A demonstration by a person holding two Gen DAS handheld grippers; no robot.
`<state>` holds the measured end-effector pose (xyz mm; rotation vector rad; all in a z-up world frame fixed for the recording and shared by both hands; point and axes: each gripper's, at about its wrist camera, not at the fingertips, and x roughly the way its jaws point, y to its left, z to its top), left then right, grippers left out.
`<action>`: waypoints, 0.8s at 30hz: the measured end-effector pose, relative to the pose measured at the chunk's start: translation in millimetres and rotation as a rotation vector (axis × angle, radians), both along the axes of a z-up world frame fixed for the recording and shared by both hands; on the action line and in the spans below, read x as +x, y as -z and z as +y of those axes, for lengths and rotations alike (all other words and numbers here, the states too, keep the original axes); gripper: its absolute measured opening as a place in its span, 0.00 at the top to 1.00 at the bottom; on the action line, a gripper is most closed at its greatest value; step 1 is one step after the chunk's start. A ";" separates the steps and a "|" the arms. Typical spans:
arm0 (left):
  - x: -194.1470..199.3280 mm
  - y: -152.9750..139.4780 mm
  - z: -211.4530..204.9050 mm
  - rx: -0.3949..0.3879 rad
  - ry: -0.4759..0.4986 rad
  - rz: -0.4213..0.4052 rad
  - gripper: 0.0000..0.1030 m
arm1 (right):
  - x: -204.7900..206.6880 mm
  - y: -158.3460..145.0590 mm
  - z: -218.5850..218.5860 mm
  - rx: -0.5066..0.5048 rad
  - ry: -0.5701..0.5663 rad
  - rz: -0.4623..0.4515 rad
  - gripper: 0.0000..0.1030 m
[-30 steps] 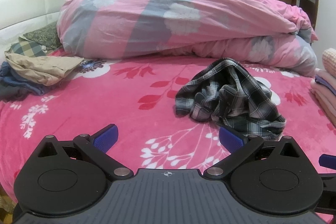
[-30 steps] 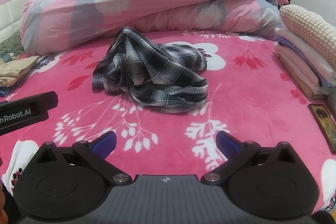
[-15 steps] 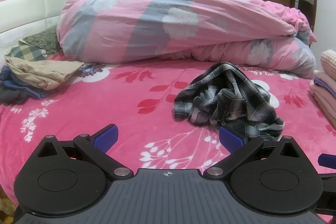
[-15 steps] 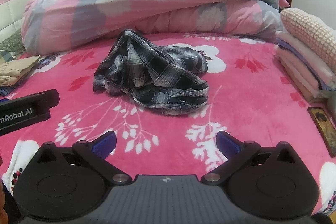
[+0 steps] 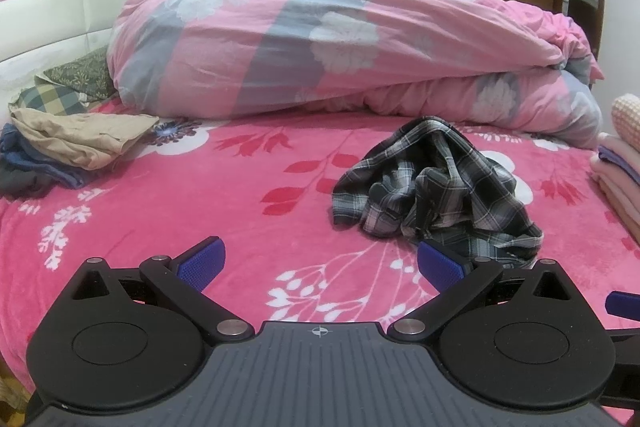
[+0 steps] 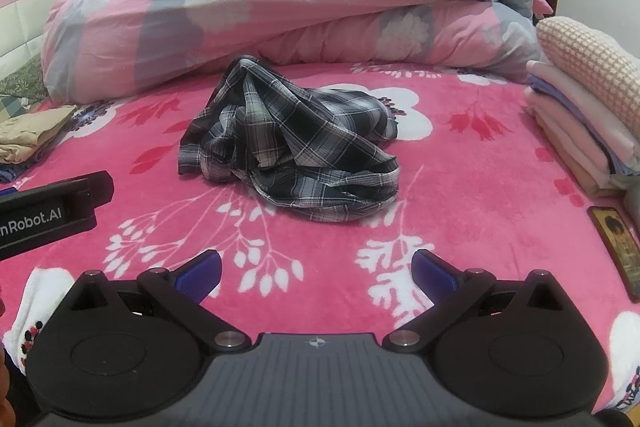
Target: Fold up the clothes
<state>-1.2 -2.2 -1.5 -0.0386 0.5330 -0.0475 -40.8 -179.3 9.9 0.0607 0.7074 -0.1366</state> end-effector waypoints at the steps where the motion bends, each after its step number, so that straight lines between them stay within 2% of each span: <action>1: 0.2 0.1 0.1 0.000 0.000 0.001 0.00 | 0.2 0.0 0.1 0.000 0.000 0.000 0.00; 16: 3.4 2.3 3.7 0.000 -0.006 0.011 0.00 | 3.3 2.0 2.0 -0.002 0.001 0.003 0.00; 24: 6.8 5.7 7.3 -0.024 -0.012 0.019 0.00 | 4.1 2.9 1.7 -0.003 0.003 0.002 0.00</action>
